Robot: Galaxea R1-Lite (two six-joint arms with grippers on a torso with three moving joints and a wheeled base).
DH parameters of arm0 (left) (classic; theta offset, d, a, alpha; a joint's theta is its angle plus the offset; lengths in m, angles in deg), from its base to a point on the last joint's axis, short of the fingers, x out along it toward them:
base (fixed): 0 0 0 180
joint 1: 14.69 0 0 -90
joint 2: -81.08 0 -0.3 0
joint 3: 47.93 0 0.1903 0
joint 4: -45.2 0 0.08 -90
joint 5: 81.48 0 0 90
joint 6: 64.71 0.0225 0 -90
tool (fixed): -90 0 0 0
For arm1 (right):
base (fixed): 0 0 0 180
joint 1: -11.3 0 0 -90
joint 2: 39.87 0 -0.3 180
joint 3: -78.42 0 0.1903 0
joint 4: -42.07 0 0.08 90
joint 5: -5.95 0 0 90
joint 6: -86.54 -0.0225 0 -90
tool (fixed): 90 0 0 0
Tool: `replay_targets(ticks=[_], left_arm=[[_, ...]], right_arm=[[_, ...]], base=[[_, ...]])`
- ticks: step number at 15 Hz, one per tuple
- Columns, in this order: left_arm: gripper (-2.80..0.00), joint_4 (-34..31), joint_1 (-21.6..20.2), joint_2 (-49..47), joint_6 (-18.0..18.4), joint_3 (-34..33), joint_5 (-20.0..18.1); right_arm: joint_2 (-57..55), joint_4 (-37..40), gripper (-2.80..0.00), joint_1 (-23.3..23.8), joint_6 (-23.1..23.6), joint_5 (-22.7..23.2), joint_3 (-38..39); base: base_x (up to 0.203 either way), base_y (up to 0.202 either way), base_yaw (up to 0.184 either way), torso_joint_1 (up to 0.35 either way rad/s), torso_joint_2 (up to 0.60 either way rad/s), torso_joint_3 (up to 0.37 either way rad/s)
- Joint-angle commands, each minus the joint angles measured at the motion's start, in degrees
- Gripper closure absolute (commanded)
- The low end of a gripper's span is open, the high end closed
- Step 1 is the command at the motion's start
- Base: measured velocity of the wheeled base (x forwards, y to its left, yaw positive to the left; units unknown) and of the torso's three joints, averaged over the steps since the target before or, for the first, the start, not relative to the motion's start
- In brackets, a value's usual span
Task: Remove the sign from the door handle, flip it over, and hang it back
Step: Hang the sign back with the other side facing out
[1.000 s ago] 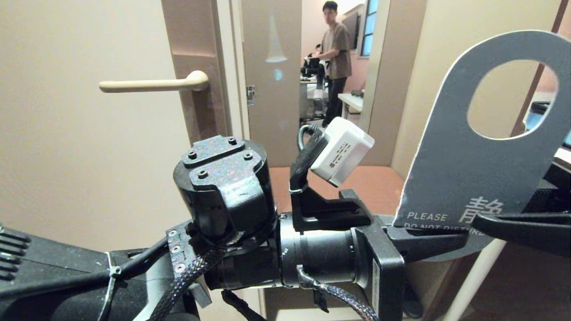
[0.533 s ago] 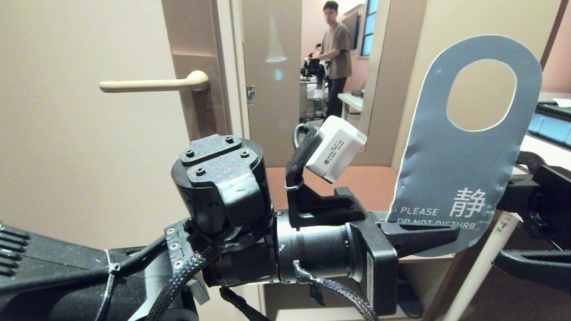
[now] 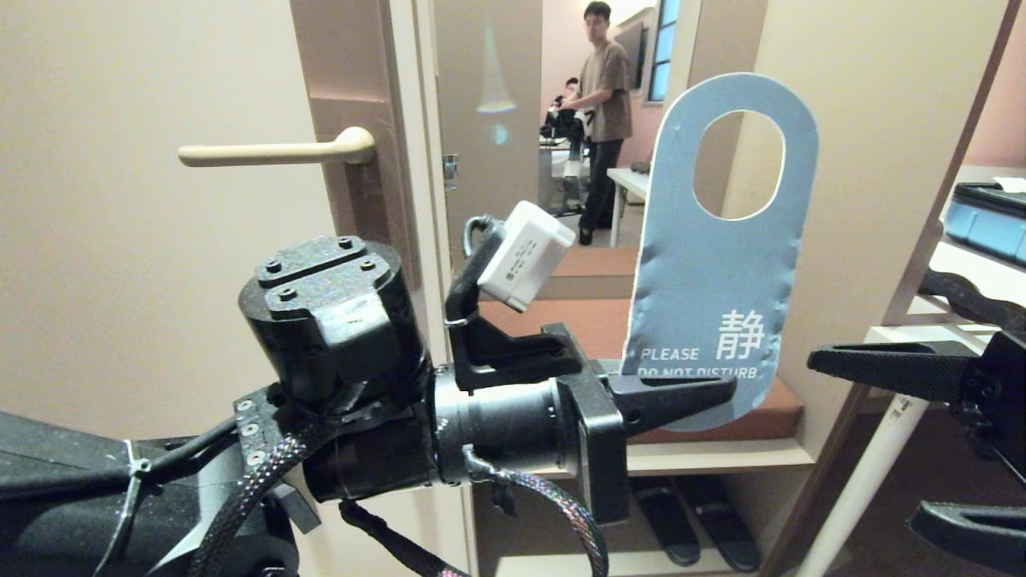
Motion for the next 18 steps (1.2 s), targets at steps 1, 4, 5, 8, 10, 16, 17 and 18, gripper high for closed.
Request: replay_targets(ticks=[1,4,5,8,10,16,17,18], left_arm=[[0.0,0.3,-0.6,2.7,-0.2,-1.5,-0.2],[0.0,0.3,-0.7,5.2,-0.2,-3.7,-0.2],[0.0,0.3,-0.7,6.0,-0.2,-4.3,-0.2],[0.0,0.3,-2.4,8.8,-0.1,-7.0,-0.2],[0.0,0.3,-3.5,11.1,-0.1,-8.9,-0.2],[0.0,0.2,-7.4,17.1,0.0,-14.1,-0.2],[0.0,0.2,-8.1,17.3,0.0,-14.4,-0.2],[0.0,0.2,-9.2,17.9,0.1,-14.6,-0.2]], right_arm=[[0.9,-0.2,-2.8,0.0,0.0,-0.1,0.7],[1.6,-0.2,-2.8,0.1,0.1,-1.3,1.6],[2.0,-0.2,-2.8,0.1,0.1,-3.0,1.8],[4.0,-0.2,0.0,0.1,0.0,-7.1,4.1],[5.7,-0.2,0.0,0.1,0.1,-9.6,6.4],[12.8,-0.6,0.0,0.2,0.2,-38.4,16.5],[14.6,-1.1,0.0,0.2,0.3,-42.0,19.0],[16.8,-1.5,0.0,0.2,0.4,-45.6,21.2]], base=[[0.0,0.0,0.0,0.0,0.0,0.0],[0.0,0.0,0.0,0.0,0.0,0.0],[0.0,0.0,0.0,0.0,0.0,0.0],[0.0,0.0,0.0,0.0,0.0,0.0],[0.0,0.0,0.0,0.0,0.0,0.0],[0.0,0.0,0.0,0.0,0.0,0.0],[0.0,0.0,0.0,0.0,0.0,0.0],[0.0,0.0,0.0,0.0,0.0,0.0]])
